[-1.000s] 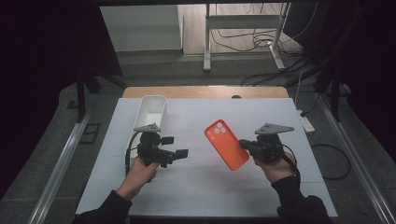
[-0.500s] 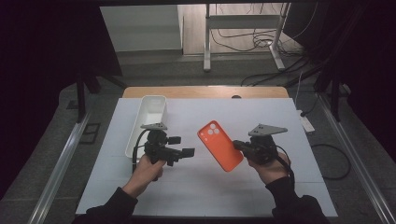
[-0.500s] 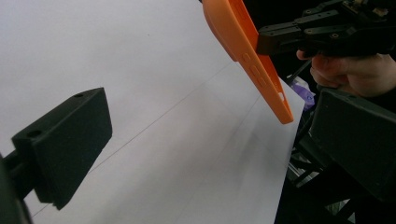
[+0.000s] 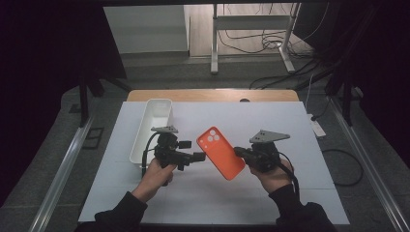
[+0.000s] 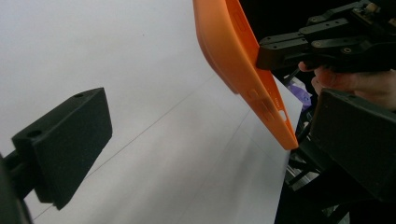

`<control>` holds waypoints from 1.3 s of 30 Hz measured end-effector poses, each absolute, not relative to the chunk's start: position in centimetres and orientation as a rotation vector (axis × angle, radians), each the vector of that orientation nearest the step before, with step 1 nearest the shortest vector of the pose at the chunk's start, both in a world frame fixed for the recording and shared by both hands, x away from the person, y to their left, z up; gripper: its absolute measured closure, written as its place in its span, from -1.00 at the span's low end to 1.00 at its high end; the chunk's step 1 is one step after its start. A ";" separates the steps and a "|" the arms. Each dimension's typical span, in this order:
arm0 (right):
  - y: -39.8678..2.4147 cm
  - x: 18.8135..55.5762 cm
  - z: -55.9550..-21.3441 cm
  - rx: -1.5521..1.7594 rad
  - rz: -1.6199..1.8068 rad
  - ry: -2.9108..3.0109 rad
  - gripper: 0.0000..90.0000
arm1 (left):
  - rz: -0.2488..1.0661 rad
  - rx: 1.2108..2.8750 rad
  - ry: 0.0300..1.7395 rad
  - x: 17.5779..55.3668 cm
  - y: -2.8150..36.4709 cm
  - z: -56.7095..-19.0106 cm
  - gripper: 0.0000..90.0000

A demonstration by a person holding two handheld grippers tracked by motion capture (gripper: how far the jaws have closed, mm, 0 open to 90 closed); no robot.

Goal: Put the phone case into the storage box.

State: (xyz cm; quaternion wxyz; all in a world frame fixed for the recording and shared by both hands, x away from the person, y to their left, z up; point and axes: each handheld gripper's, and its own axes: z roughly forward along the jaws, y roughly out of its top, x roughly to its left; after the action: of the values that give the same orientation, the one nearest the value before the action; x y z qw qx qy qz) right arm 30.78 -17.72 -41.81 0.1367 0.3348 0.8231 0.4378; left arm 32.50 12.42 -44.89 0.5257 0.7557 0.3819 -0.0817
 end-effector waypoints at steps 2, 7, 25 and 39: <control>-17.5 30.7 -41.8 0.962 1.271 2.385 0.98 | -0.197 1.810 0.911 32.5 12.3 -44.9 -1.00; -16.9 30.5 -41.9 0.951 1.274 2.391 0.98 | -0.209 1.815 0.910 32.7 11.8 -45.0 -1.00; -15.4 29.8 -42.2 0.905 1.277 2.411 0.98 | -0.241 1.818 0.911 33.0 10.8 -45.0 -1.00; -15.3 29.7 -42.2 0.891 1.271 2.395 0.98 | -0.334 1.805 0.904 33.1 11.2 -45.5 -0.42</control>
State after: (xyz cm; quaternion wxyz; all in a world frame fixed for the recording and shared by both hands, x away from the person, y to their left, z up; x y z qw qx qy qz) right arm 29.67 -15.26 -42.17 0.1433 0.3089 0.8306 0.4406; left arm 33.06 11.17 -45.51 0.5208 0.7529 0.3774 -0.1393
